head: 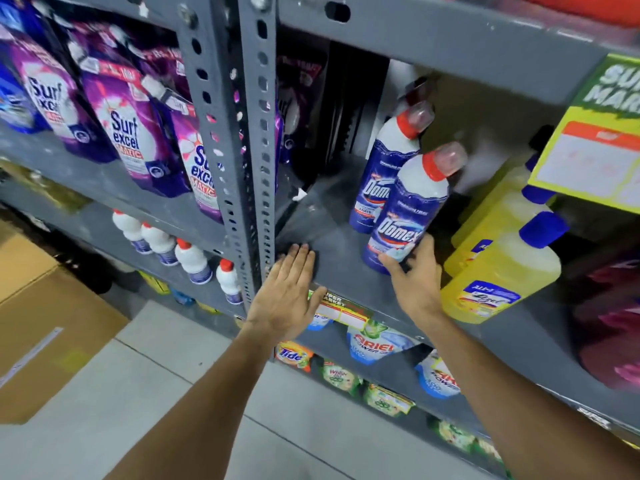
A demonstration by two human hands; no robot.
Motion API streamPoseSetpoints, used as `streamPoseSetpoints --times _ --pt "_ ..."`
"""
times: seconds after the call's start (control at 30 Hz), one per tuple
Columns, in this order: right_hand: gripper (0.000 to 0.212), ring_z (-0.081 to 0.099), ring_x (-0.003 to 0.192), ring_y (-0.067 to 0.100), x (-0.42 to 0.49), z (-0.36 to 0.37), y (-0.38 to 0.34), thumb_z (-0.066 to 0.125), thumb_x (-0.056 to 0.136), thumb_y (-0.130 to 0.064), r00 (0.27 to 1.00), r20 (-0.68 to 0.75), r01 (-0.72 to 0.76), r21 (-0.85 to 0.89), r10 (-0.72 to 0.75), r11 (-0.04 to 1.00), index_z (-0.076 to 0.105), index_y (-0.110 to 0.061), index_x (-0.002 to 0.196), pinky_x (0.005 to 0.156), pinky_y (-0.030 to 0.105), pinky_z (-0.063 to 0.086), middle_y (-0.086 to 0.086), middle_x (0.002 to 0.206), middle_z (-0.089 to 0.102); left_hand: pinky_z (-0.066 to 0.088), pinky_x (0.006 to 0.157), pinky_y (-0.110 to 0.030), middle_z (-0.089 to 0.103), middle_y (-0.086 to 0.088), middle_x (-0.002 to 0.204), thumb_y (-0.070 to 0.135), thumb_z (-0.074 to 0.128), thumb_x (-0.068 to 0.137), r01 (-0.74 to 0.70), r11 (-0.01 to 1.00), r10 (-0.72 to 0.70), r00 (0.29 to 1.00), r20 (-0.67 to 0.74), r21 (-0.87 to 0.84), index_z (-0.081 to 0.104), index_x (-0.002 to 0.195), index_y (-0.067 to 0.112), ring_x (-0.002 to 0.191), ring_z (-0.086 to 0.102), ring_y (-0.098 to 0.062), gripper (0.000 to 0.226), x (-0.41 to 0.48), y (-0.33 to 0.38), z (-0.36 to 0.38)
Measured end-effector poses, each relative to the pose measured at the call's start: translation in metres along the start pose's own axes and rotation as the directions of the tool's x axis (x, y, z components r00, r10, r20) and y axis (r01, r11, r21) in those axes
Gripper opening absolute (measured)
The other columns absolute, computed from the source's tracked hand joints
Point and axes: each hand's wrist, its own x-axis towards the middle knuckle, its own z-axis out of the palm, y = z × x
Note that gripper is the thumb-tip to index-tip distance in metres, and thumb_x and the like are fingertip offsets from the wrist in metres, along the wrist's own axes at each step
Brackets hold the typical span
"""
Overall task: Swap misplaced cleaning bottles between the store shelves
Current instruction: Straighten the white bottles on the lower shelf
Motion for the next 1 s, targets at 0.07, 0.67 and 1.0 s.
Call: streamPoseSetpoints --times 0.07,0.67,1.0 --pt "0.059 0.070 0.104 0.011 -0.003 0.006 -0.003 0.082 0.084 -0.018 0.998 0.061 0.008 0.031 -0.010 0.999 0.047 -0.012 0.131 0.084 0.024 0.058 0.002 0.126 0.068 -0.005 0.123 -0.038 0.011 -0.013 0.166 0.051 0.017 0.102 0.013 1.000 -0.013 1.000 0.002 -0.002 0.010 0.156 0.005 0.154 0.004 -0.025 0.071 0.000 0.001 -0.001" --pt "0.065 0.056 0.115 0.008 0.002 0.038 -0.015 0.079 0.085 -0.023 0.993 0.114 -0.007 0.065 0.000 0.998 0.044 -0.015 0.139 0.063 -0.006 0.042 0.002 0.138 0.060 -0.006 0.124 -0.037 0.009 -0.011 0.166 0.053 0.014 0.102 0.005 0.999 -0.005 1.000 0.015 -0.035 0.009 0.156 0.006 0.154 0.001 -0.024 0.072 0.000 -0.001 0.000" --pt "0.078 0.053 0.137 0.023 -0.014 0.011 -0.020 0.080 0.085 -0.017 0.994 0.105 -0.018 0.093 0.008 0.996 0.037 -0.012 0.150 0.081 0.008 0.044 0.010 0.150 0.053 -0.010 0.121 -0.035 0.002 -0.012 0.167 0.054 0.015 0.101 -0.002 1.000 0.003 0.997 0.072 -0.008 0.004 0.157 0.007 0.154 -0.002 -0.024 0.074 0.002 -0.002 -0.001"
